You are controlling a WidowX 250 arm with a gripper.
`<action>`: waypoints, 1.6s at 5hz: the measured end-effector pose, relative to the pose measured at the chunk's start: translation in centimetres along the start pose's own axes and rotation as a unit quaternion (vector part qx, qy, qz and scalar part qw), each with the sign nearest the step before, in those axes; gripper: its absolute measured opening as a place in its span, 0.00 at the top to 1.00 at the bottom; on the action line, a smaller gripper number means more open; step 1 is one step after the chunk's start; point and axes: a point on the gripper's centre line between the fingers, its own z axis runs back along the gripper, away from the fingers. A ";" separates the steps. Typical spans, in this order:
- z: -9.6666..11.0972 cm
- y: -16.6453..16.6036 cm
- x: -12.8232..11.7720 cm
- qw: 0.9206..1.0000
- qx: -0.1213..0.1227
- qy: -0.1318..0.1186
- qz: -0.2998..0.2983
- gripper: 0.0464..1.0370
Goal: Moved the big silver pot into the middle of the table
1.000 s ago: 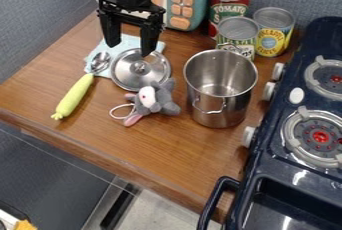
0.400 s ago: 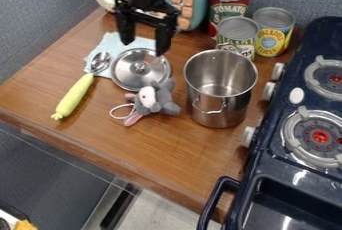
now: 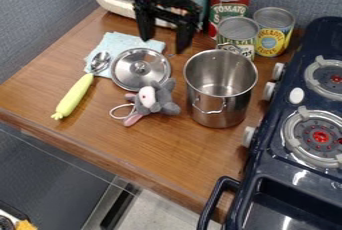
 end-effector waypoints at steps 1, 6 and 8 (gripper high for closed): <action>0.0 -1.4 0.3 1.000 0.002 -0.001 -0.007 0.04; -4.6 -2.4 0.9 0.999 0.013 0.042 -0.025 0.10; -4.6 -2.6 1.1 0.998 -0.011 0.034 -0.048 0.70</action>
